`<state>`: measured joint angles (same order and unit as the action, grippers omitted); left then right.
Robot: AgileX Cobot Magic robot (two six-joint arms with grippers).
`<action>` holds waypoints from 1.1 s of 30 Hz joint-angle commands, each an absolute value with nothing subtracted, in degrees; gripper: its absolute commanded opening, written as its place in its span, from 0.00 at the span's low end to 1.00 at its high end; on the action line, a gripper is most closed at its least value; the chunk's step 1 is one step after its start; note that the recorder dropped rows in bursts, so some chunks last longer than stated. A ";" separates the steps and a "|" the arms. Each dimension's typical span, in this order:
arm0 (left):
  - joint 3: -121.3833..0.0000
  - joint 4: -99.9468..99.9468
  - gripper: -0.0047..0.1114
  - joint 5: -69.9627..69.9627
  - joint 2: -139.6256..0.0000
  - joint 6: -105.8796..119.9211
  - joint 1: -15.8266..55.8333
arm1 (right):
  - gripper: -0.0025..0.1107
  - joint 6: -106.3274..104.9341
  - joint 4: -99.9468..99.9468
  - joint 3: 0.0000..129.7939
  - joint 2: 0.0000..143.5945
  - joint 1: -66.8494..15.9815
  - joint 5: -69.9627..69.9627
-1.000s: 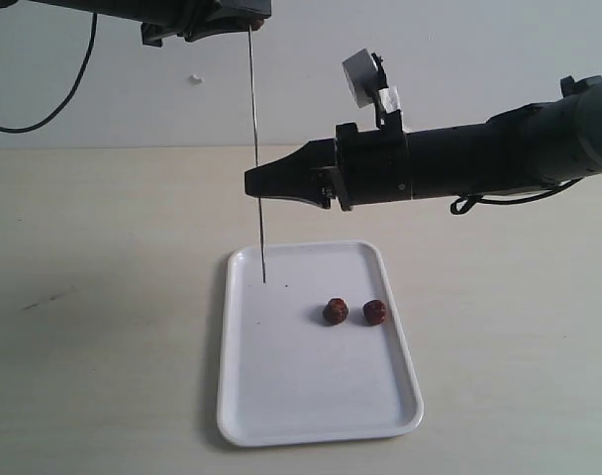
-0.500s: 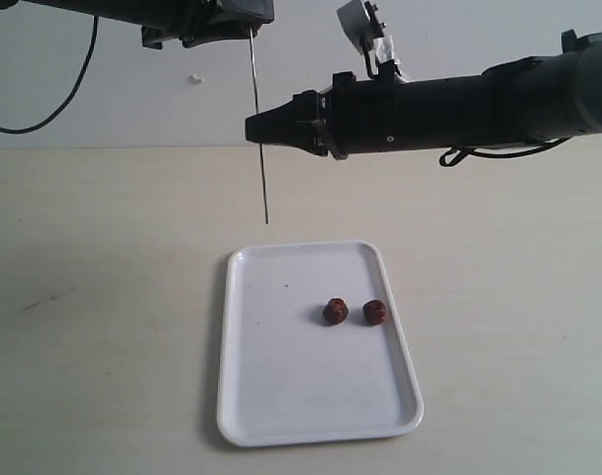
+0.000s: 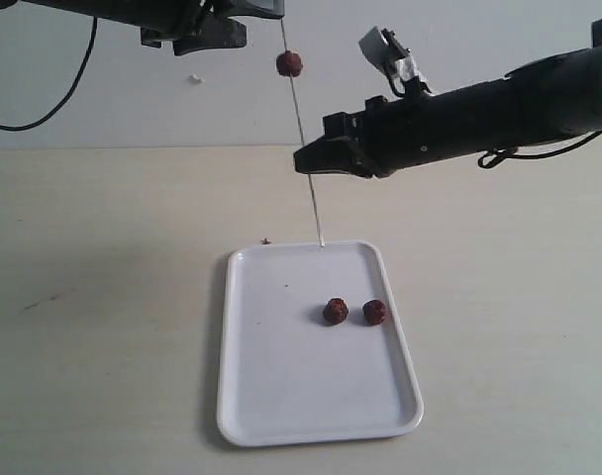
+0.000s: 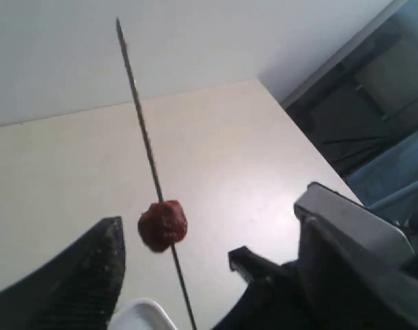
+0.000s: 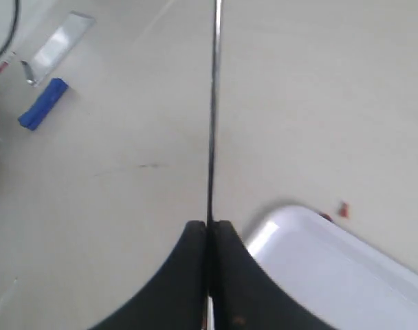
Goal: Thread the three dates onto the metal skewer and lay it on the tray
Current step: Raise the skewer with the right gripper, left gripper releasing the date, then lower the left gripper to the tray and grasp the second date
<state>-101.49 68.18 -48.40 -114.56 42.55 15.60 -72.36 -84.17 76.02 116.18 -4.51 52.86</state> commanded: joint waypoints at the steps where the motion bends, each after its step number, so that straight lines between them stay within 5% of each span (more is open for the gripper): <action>1: -101.31 60.97 0.63 -52.74 -114.56 42.60 15.43 | 0.02 -68.72 -73.33 76.39 116.00 1.98 55.17; 7: -101.31 47.06 0.63 -60.59 -114.56 42.47 17.92 | 0.02 -70.60 -69.18 76.39 116.00 10.60 67.10; 19: -101.31 3.98 0.63 -57.12 -121.65 39.56 43.47 | 0.02 -69.29 -60.68 75.18 116.00 16.31 69.96; 33: -101.31 2.98 0.63 -54.54 -128.34 67.88 46.48 | 0.02 -69.80 -62.94 75.18 116.00 16.31 69.96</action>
<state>-101.49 3.36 -56.10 -127.53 62.35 46.35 -69.24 -61.39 75.46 116.18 15.97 69.41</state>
